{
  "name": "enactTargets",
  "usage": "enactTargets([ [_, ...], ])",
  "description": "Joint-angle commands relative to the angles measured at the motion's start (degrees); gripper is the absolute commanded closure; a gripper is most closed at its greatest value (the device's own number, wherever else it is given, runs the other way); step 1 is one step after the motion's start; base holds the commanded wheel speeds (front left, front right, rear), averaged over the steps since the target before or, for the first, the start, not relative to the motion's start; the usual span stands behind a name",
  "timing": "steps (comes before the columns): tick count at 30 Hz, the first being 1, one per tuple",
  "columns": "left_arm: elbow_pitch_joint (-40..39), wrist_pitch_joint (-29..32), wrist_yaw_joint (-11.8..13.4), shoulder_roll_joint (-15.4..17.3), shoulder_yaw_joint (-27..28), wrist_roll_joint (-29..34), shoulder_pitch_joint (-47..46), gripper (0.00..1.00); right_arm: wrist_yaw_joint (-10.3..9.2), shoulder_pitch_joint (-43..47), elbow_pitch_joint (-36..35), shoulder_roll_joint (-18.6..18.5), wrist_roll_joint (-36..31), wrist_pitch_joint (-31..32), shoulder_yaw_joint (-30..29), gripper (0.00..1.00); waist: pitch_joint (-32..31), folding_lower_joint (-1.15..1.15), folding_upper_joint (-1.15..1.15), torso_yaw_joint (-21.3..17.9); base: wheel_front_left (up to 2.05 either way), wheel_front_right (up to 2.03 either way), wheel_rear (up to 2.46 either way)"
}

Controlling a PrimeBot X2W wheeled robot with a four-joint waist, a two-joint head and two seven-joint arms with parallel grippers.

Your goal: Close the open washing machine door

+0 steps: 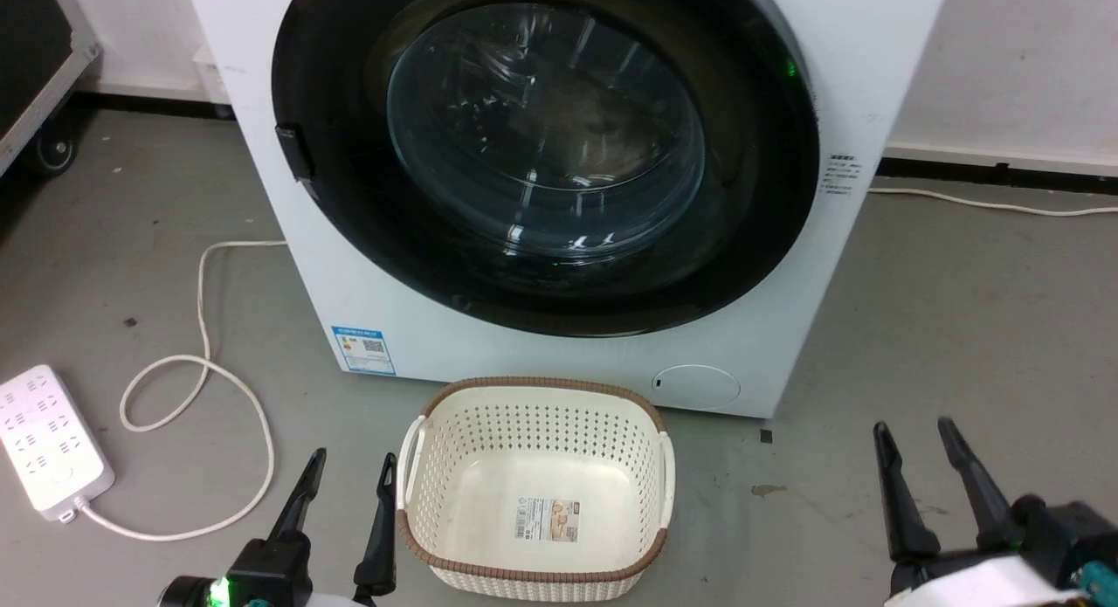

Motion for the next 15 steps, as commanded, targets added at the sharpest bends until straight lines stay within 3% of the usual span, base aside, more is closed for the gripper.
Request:
enactTargets([
  [1, 0.04, -0.30, -0.14, 0.07, 0.00, 0.43, 0.70, 0.00, -0.04, 1.11, -0.60, 0.55, -0.65, -0.23, -0.41, 0.00, -0.19, 0.01, 0.00, -0.19, 0.00, 0.00, 0.00],
  [7, 0.53, -0.30, -0.50, -0.14, 0.05, 0.23, 0.33, 0.00, -0.04, 3.02, -1.53, 2.31, -2.71, -0.24, -0.87, 0.00, -0.33, 0.01, 0.00, -0.57, 0.00, 0.00, 0.00],
  [8, 0.34, 0.00, -0.30, -0.16, 0.00, 0.31, 0.24, 1.00, 0.00, 2.03, -1.24, 2.08, -2.65, 0.00, -0.80, 1.00, -0.33, 0.01, 0.00, -0.58, 0.00, 0.00, 0.00],
  [15, 0.00, 0.87, -0.12, -0.34, 0.16, 0.59, 0.01, 1.00, 0.00, 1.92, -1.52, 2.19, -3.34, 0.87, -0.72, 1.00, -0.32, 0.01, 0.00, -0.78, 0.00, 0.00, 0.00],
])
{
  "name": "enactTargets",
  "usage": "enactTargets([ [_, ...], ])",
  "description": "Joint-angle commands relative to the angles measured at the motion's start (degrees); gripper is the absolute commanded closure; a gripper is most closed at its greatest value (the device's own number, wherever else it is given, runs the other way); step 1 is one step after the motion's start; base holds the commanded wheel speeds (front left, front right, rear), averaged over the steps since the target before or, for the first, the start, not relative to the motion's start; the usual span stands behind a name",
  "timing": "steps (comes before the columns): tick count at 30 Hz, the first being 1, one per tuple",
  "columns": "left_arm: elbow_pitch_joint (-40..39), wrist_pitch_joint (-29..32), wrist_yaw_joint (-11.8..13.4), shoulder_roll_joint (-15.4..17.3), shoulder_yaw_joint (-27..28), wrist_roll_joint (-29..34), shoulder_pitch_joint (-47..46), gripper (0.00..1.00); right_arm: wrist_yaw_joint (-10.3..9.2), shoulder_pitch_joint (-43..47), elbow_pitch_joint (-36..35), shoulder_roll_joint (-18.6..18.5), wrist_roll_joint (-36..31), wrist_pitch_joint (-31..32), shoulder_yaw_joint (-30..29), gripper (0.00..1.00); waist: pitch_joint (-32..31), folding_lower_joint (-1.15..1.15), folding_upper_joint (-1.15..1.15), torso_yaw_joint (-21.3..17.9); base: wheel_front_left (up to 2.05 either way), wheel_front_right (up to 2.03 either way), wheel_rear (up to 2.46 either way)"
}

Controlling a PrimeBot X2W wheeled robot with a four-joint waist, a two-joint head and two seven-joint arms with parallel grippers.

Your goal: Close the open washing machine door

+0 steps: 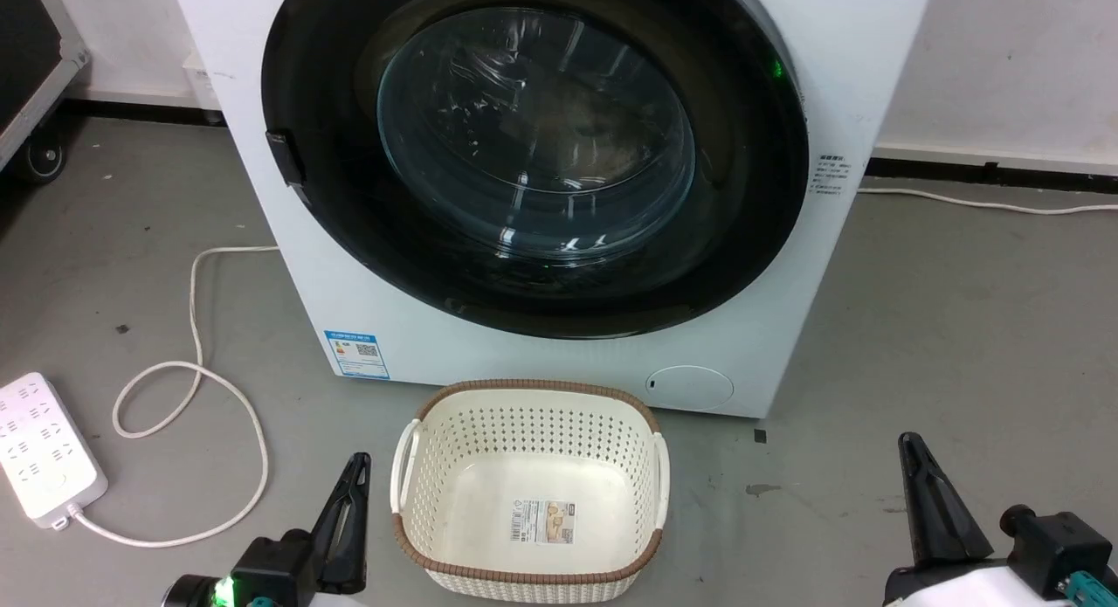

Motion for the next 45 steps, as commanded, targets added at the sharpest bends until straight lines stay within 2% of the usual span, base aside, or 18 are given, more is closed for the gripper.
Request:
enactTargets([
  [1, -0.25, 0.34, 0.18, -0.05, 0.12, 0.22, -0.24, 1.00, 0.00, -0.17, -0.39, 0.09, -0.62, 0.22, 0.02, 1.00, 0.01, 0.00, 0.00, -0.03, 0.00, 0.00, 0.00],
  [45, -2.09, 5.49, 1.23, -0.86, 1.37, 1.70, -1.60, 1.00, -0.02, -1.13, -2.62, 0.61, -4.53, 5.39, 0.35, 1.00, 0.16, 0.00, 0.00, -1.05, 0.00, 0.00, 0.00],
])
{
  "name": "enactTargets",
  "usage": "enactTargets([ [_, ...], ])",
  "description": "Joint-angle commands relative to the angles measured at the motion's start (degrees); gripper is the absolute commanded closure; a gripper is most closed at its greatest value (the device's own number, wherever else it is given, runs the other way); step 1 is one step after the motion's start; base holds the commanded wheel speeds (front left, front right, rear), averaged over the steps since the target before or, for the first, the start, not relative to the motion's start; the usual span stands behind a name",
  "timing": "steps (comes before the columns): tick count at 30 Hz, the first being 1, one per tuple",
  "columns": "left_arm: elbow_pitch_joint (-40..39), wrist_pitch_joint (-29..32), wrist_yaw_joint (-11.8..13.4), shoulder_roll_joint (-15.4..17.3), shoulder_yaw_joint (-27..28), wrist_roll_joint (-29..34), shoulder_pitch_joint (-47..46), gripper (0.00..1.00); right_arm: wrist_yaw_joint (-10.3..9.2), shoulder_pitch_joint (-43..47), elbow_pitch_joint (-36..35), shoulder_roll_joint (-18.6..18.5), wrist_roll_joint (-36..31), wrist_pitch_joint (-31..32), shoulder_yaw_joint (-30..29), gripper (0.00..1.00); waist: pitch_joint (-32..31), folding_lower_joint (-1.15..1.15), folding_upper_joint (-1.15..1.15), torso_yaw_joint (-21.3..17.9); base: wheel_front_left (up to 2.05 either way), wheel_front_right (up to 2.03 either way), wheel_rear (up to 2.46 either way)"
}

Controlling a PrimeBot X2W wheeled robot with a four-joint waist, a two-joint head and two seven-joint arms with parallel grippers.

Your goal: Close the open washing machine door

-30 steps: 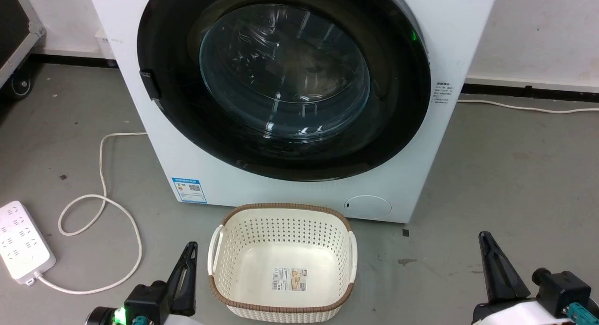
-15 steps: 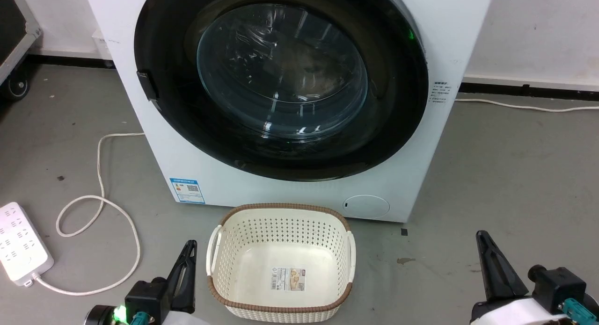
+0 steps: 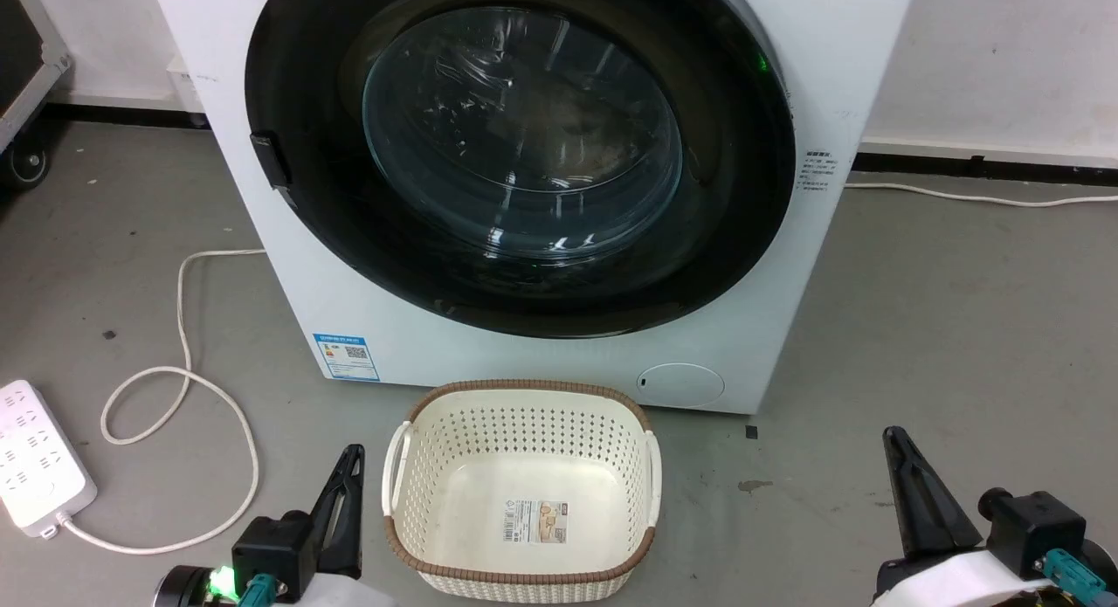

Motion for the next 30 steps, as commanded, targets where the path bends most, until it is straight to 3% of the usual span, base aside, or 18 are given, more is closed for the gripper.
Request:
enactTargets([
  [1, -0.31, 0.47, 0.39, -0.15, 0.26, 0.48, -0.97, 1.00, -0.02, -0.61, -0.52, 0.26, -0.59, 0.58, 0.06, 1.00, 0.01, 0.00, 0.00, -0.04, 0.00, 0.00, 0.00],
  [30, -1.56, 3.98, 1.10, -0.70, 1.11, 1.50, -1.89, 1.00, -0.03, -1.26, -2.04, 0.62, -3.25, 4.11, 0.29, 1.00, 0.11, 0.00, 0.00, -0.74, 0.00, 0.00, 0.00],
])
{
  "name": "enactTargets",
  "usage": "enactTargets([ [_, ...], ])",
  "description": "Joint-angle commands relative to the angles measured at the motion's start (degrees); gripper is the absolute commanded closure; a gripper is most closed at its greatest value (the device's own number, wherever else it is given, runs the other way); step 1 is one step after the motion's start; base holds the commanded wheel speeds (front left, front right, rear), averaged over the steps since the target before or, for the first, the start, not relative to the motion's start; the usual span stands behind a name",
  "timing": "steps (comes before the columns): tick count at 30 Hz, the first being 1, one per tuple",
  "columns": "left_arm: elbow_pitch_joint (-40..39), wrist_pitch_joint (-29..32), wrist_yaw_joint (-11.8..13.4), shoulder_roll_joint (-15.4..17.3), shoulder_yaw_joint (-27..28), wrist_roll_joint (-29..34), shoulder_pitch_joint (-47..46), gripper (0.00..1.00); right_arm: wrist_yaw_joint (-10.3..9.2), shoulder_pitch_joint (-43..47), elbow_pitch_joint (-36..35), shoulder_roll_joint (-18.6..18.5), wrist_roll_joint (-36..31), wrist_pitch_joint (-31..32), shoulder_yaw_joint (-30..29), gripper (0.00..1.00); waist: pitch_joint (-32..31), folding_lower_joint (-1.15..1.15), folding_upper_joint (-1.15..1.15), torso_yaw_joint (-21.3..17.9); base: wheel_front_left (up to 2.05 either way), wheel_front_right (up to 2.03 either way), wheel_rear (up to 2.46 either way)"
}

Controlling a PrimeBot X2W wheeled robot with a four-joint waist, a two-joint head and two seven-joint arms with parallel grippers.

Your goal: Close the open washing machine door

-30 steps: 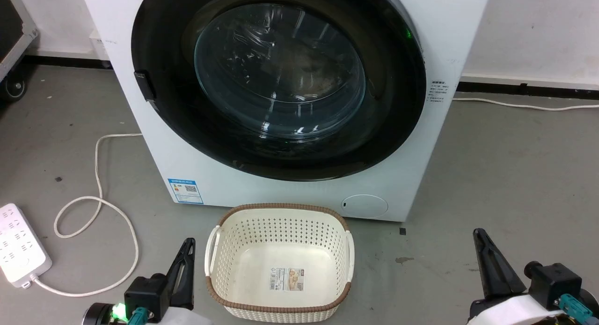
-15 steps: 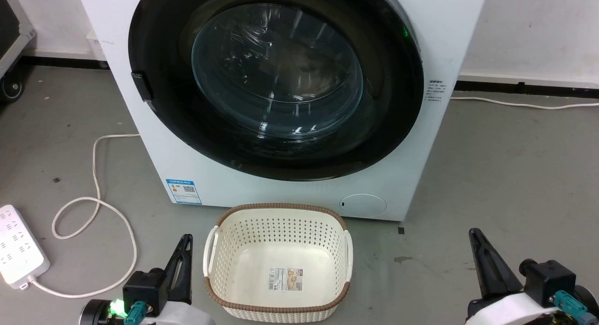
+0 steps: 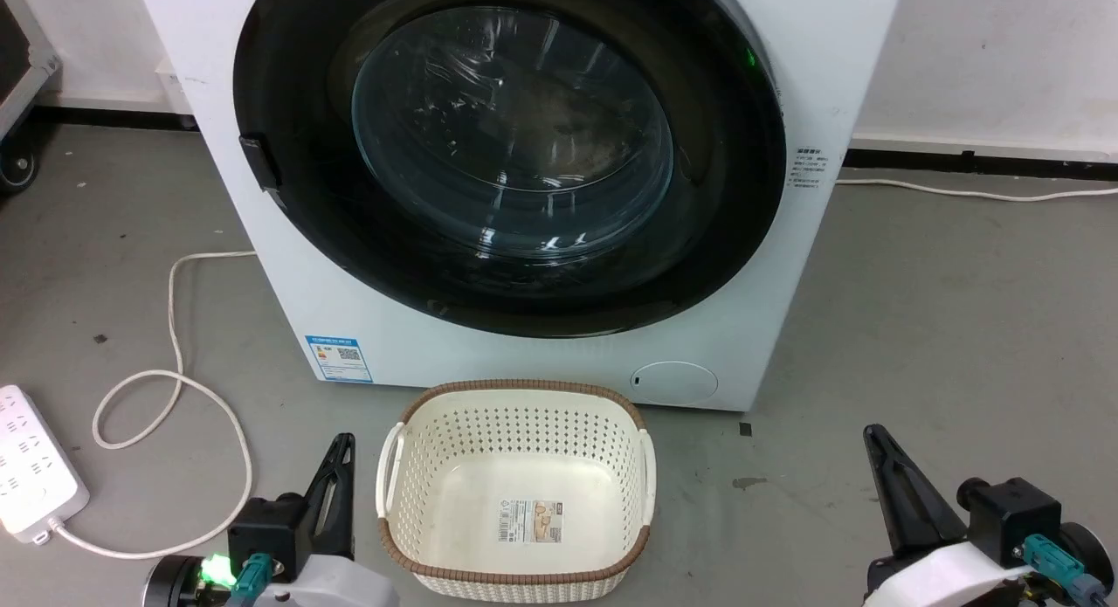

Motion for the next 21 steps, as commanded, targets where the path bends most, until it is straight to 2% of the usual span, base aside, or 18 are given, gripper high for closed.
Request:
enactTargets([
  [1, -0.28, 0.25, 0.18, -0.29, 0.13, 0.57, -0.93, 1.00, -0.03, -0.85, -0.56, 0.29, -0.52, 0.31, 0.06, 1.00, 0.00, 0.00, 0.00, -0.03, 0.00, 0.00, 0.00],
  [21, -1.11, 2.59, 0.66, -0.66, 0.70, 1.25, -1.54, 1.00, -0.04, -1.29, -1.57, 0.53, -2.30, 2.66, 0.21, 1.00, 0.07, 0.00, 0.00, -0.49, 0.00, 0.00, 0.00],
])
